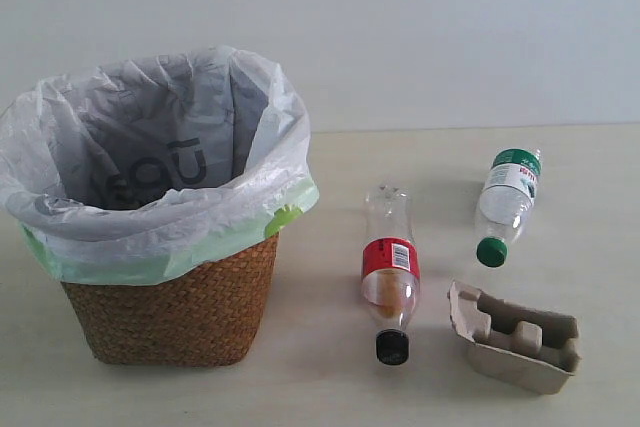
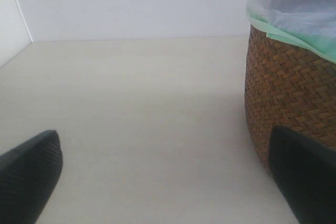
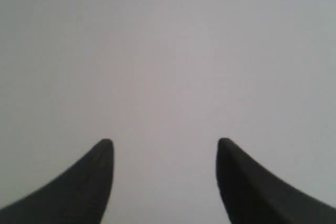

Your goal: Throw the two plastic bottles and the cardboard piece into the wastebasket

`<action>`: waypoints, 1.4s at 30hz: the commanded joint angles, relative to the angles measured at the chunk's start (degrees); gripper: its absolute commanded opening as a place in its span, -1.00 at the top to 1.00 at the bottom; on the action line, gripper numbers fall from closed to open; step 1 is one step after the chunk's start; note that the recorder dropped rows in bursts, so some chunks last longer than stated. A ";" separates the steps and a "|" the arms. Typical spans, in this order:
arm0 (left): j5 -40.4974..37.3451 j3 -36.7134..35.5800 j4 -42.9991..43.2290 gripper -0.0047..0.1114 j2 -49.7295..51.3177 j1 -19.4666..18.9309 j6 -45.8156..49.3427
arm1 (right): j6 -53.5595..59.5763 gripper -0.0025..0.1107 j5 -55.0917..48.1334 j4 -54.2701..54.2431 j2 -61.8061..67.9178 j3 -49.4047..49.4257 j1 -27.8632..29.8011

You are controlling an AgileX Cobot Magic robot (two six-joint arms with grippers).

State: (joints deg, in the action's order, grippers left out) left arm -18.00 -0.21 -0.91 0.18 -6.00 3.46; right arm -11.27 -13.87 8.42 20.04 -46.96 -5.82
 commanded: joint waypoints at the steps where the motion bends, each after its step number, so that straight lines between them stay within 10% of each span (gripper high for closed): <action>1: 0.42 0.21 -0.12 -0.94 -0.18 -0.14 -0.50 | 5.97 -0.36 -16.33 -0.62 10.66 -7.09 -0.02; 11: 0.42 0.21 -0.12 -0.94 -0.18 -0.14 -0.50 | 21.36 -0.38 -38.08 -10.89 38.84 -17.92 -0.02; 25: 0.42 0.21 -0.12 -0.94 -0.18 -0.14 -0.50 | 28.42 -0.39 -39.32 -22.99 54.88 -18.04 -0.02; 32: 0.42 0.21 -0.12 -0.94 -0.18 -0.14 -0.50 | 31.52 -0.90 -42.35 -22.88 57.46 -17.66 -0.02; 42: 0.42 0.21 -0.12 -0.94 -0.18 -0.14 -0.50 | 42.38 -0.90 -47.42 -12.92 64.75 -17.66 -15.06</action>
State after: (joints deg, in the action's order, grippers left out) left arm -18.00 -0.21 -0.91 0.18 -6.00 3.46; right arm 31.50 -59.01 -7.77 82.01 -64.46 -19.18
